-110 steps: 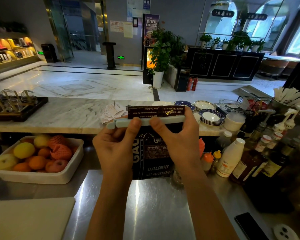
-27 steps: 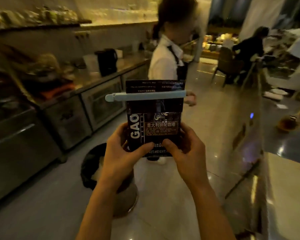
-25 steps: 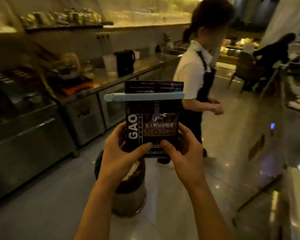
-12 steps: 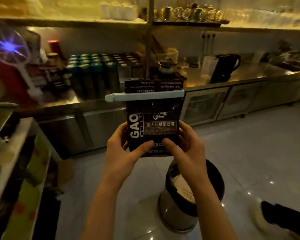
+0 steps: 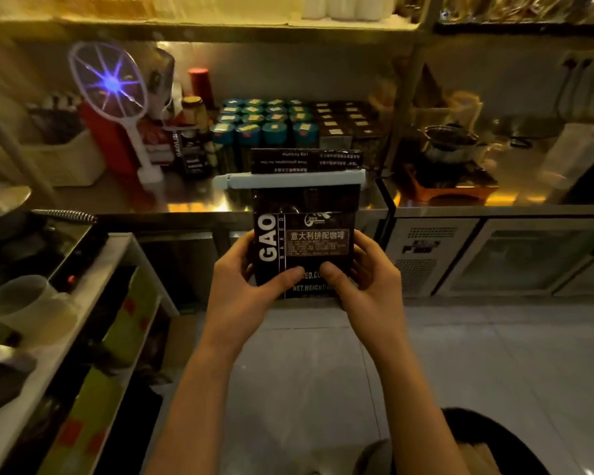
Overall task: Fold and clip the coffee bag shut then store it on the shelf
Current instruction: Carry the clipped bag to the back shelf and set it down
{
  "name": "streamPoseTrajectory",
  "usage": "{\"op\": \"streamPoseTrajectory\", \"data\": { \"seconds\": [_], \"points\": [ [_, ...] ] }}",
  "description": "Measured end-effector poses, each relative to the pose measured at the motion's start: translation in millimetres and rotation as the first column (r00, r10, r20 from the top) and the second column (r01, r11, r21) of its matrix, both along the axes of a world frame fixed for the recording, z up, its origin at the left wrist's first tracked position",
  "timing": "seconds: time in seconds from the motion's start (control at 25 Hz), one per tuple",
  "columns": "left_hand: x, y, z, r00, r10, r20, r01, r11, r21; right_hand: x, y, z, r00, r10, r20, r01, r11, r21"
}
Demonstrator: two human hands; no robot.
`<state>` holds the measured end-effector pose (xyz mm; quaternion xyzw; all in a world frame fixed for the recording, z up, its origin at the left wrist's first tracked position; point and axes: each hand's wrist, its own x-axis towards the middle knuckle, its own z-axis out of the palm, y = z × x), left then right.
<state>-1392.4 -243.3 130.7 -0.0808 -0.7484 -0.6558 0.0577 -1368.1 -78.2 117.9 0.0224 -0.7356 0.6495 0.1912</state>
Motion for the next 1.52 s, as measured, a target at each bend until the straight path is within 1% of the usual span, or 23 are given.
{"op": "streamPoseTrajectory", "data": {
  "seconds": [0.08,0.2,0.32,0.48,0.64,0.76,0.92,0.96,1.12,1.2,1.28,1.32,1.4,1.48,1.52],
  "points": [
    [-43,-3,4,0.999,0.049,-0.002,-0.049,0.999,0.020,-54,-4,5,0.999,0.049,-0.006,-0.049,0.999,-0.007],
    [-93,-19,-1,0.991,0.128,0.039,-0.129,0.991,0.035,-120,-18,1,0.990,0.138,0.014,-0.138,0.990,0.019],
    [-157,-52,-14,0.975,0.211,0.065,-0.215,0.975,0.058,-197,-50,-9,0.971,0.235,0.049,-0.237,0.971,0.042],
    [-246,-101,-31,0.961,0.265,0.076,-0.271,0.958,0.091,-295,-102,-22,0.954,0.294,0.063,-0.298,0.952,0.066],
    [-354,-167,-40,0.967,0.241,0.088,-0.249,0.964,0.095,-402,-165,-30,0.949,0.288,0.131,-0.302,0.947,0.109],
    [-425,-202,-47,0.974,0.209,0.087,-0.214,0.975,0.057,-473,-199,-38,0.947,0.270,0.173,-0.293,0.948,0.125],
    [-506,-225,-73,0.953,0.253,0.168,-0.260,0.965,0.023,-552,-226,-56,0.930,0.266,0.252,-0.303,0.946,0.120],
    [-517,-228,-77,0.950,0.253,0.181,-0.261,0.965,0.022,-565,-229,-59,0.926,0.269,0.265,-0.308,0.944,0.116],
    [-604,-239,-104,0.936,0.270,0.227,-0.284,0.958,0.029,-658,-240,-92,0.905,0.277,0.323,-0.318,0.944,0.083],
    [-631,-244,-117,0.918,0.296,0.264,-0.314,0.949,0.031,-684,-244,-106,0.898,0.275,0.343,-0.321,0.943,0.083],
    [-643,-250,-128,0.906,0.300,0.297,-0.317,0.948,0.008,-693,-248,-116,0.888,0.280,0.366,-0.336,0.937,0.099],
    [-670,-250,-138,0.898,0.301,0.321,-0.321,0.947,0.010,-721,-248,-125,0.871,0.287,0.398,-0.345,0.935,0.079],
    [-685,-251,-146,0.870,0.319,0.376,-0.364,0.930,0.055,-737,-249,-135,0.857,0.279,0.434,-0.344,0.936,0.079],
    [-719,-254,-161,0.826,0.364,0.432,-0.431,0.900,0.067,-773,-255,-153,0.838,0.275,0.471,-0.353,0.932,0.083],
    [-731,-257,-170,0.803,0.360,0.475,-0.447,0.891,0.080,-785,-261,-161,0.814,0.280,0.510,-0.360,0.931,0.065]
  ]
}}
